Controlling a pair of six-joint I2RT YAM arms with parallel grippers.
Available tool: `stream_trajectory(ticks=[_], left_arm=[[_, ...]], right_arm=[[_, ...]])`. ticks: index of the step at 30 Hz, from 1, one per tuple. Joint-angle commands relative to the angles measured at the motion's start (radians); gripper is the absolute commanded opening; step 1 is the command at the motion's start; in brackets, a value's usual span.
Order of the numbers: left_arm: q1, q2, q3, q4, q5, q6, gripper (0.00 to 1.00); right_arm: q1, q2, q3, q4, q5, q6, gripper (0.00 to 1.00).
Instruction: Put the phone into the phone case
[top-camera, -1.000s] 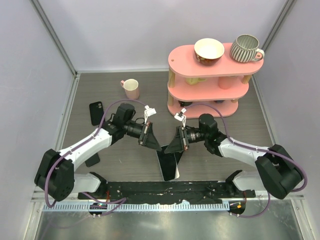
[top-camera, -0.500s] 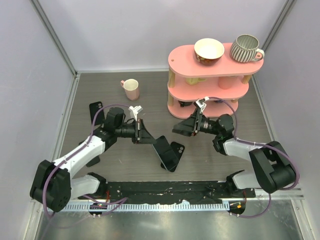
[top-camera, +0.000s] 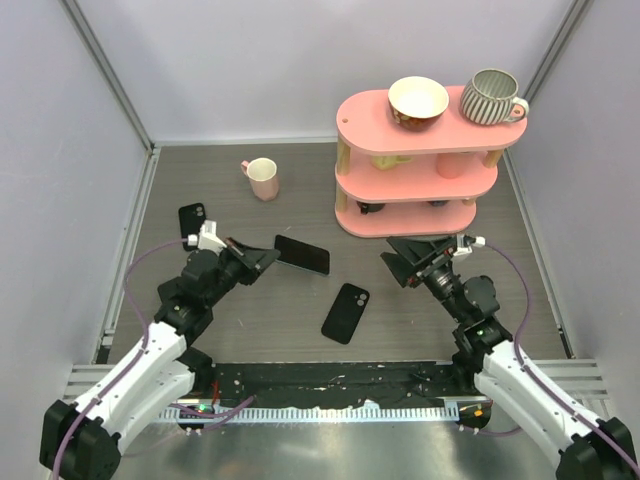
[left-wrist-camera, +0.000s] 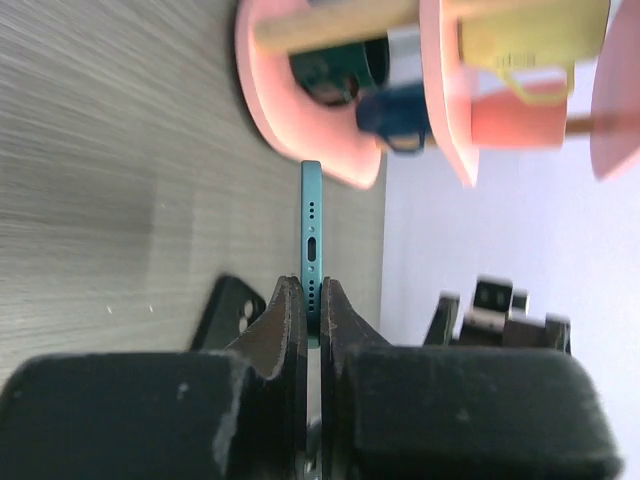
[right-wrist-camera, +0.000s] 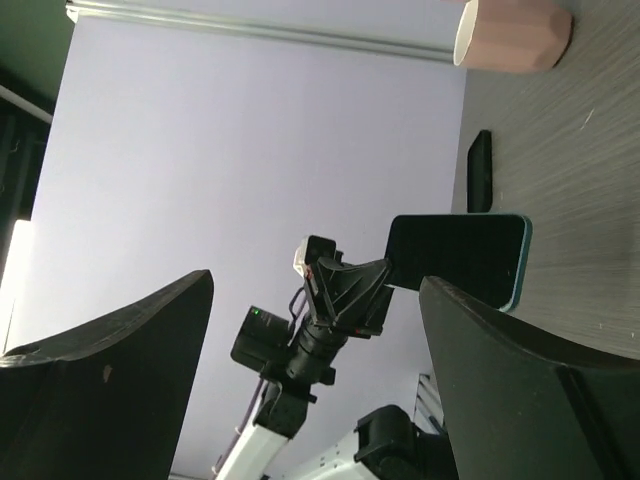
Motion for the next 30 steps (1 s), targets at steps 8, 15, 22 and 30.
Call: stream_trajectory(ticks=[8,15,22,30], left_arm=[[-0.006,-0.104,-0.086,0.302,-0.274,-0.193,0.0],[-0.006,-0.111,-0.105,0.386,-0.202,-0.193,0.0],[-0.007,-0.161,-0.135,0.391,-0.162,-0.205,0.0],[-0.007,-0.247,-0.175,0.33,-0.195,-0.195,0.0]], right_arm=[[0.307,0.422,0.025,0.325,0.28,-0.028,0.79],[0.339,0.88,0.119,0.895,0.124,0.013,0.71],[0.341,1.052,0.144,1.089,0.108,0.044,0.67],[0.341,0.955,0.137,1.055,0.108,-0.016,0.68]])
